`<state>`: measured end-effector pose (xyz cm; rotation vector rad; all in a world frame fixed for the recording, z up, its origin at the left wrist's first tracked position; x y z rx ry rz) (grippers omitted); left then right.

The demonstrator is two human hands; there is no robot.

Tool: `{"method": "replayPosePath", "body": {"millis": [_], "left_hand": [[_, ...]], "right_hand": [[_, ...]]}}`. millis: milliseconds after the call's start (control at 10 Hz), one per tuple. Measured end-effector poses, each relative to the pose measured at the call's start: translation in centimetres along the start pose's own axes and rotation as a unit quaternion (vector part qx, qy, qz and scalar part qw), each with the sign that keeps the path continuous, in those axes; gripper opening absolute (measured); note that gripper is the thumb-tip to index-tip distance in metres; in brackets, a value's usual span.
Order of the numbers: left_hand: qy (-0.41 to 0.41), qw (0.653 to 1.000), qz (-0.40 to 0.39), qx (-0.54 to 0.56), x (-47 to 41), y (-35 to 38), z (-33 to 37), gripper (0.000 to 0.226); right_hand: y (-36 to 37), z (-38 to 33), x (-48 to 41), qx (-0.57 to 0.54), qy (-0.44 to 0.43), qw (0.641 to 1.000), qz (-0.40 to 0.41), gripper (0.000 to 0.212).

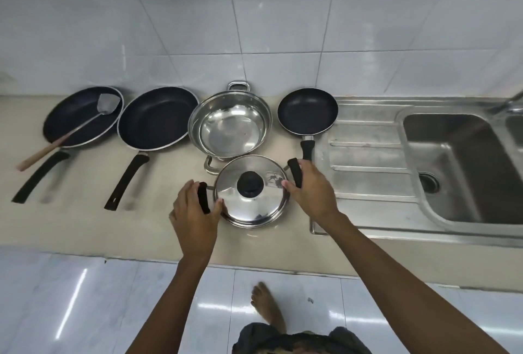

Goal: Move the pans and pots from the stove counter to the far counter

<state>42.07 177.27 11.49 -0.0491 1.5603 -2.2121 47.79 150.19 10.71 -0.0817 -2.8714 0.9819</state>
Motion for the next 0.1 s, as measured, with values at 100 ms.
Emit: {"method": "replayPosePath", "body": {"millis": [100], "left_hand": [[0.081,0.995,0.032,-0.043,2.18,-0.4,3.4,0.062]], "right_hand": [[-0.85,-0.1,1.39,0.099,-0.104,0.99,-0.01,0.065]]}}
Point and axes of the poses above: each hand's wrist, its own x-axis away from the middle knuckle, its own y-axis out of the palm, z = x × y, the point moved 4 cm from there along -x, towards the middle knuckle, and after that the axes turned 11 degrees about -x, right-handed, at the moved point
